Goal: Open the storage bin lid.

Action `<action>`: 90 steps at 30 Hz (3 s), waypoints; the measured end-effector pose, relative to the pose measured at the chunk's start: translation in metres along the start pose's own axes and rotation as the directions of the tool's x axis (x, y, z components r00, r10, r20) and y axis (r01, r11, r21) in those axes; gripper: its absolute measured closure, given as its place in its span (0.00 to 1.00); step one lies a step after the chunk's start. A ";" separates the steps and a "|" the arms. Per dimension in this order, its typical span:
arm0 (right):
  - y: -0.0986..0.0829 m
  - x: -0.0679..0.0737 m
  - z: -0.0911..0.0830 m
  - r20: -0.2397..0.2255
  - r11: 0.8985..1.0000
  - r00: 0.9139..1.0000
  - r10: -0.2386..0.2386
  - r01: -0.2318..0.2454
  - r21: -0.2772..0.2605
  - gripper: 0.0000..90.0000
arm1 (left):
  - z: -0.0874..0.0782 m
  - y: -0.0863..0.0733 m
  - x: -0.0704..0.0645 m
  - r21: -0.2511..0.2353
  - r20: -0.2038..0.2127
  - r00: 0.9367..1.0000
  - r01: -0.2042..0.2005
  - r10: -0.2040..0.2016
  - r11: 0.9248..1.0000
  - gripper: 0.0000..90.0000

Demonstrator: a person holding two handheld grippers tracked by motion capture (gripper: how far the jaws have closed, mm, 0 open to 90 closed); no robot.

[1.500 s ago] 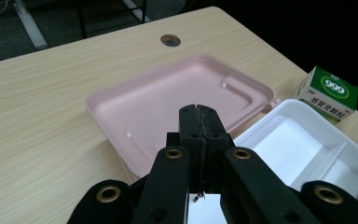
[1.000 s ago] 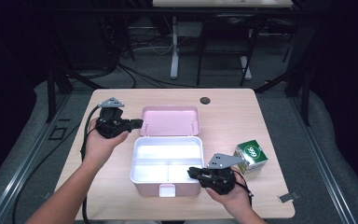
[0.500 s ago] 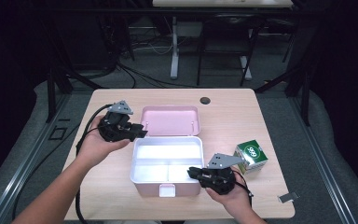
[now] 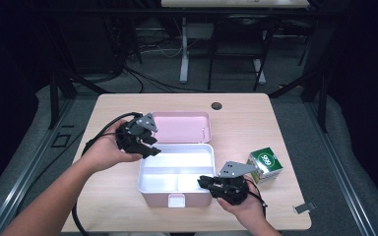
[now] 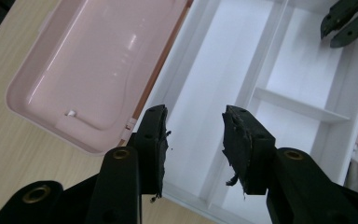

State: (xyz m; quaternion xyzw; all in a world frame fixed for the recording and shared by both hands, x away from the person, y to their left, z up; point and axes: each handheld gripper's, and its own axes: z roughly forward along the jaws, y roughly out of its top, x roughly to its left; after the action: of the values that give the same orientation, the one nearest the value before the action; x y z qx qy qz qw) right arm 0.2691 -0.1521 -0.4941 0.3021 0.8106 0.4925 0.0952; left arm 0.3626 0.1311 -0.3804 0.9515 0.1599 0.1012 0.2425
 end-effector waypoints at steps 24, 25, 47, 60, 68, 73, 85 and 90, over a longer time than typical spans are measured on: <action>0.000 0.000 0.000 -0.003 1.000 1.000 -0.001 0.001 0.001 0.89 | 0.031 0.024 -0.018 0.239 0.059 0.980 -0.196 0.188 0.951 0.76; 0.000 0.000 0.000 -0.002 1.000 1.000 -0.002 0.002 0.002 0.89 | 0.032 0.024 -0.018 0.238 0.059 0.981 -0.196 0.187 0.951 0.76; 0.000 0.000 -0.001 -0.007 1.000 1.000 -0.004 0.004 -0.003 0.89 | 0.062 0.037 -0.032 0.304 0.107 0.965 -0.261 0.239 0.916 0.83; 0.000 0.000 -0.001 -0.007 1.000 1.000 -0.004 0.004 -0.006 0.89 | 0.080 0.046 -0.042 0.344 0.140 0.956 -0.291 0.257 0.893 0.91; 0.000 0.001 -0.001 -0.009 1.000 1.000 -0.002 0.002 -0.009 0.89 | 0.087 0.049 -0.046 0.373 0.144 0.950 -0.311 0.276 0.874 0.94; 0.000 0.001 -0.001 -0.008 1.000 1.000 -0.004 0.004 -0.012 0.89 | 0.088 0.049 -0.047 0.377 0.141 0.949 -0.316 0.283 0.870 0.95; 0.001 0.001 -0.004 -0.007 1.000 1.000 -0.005 0.004 -0.016 0.88 | 0.091 0.049 -0.049 0.381 0.143 0.935 -0.354 0.324 0.854 0.96; 0.001 0.000 -0.014 0.010 0.999 1.000 0.005 -0.004 -0.038 0.87 | 0.091 0.050 -0.046 0.379 0.166 0.932 -0.363 0.323 0.851 0.97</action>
State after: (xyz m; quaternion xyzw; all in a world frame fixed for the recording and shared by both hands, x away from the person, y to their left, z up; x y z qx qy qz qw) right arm 0.2633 -0.1625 -0.4862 0.3047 0.7999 0.5065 0.1041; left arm 0.3569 0.0345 -0.4393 0.9977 -0.0070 0.0616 0.0266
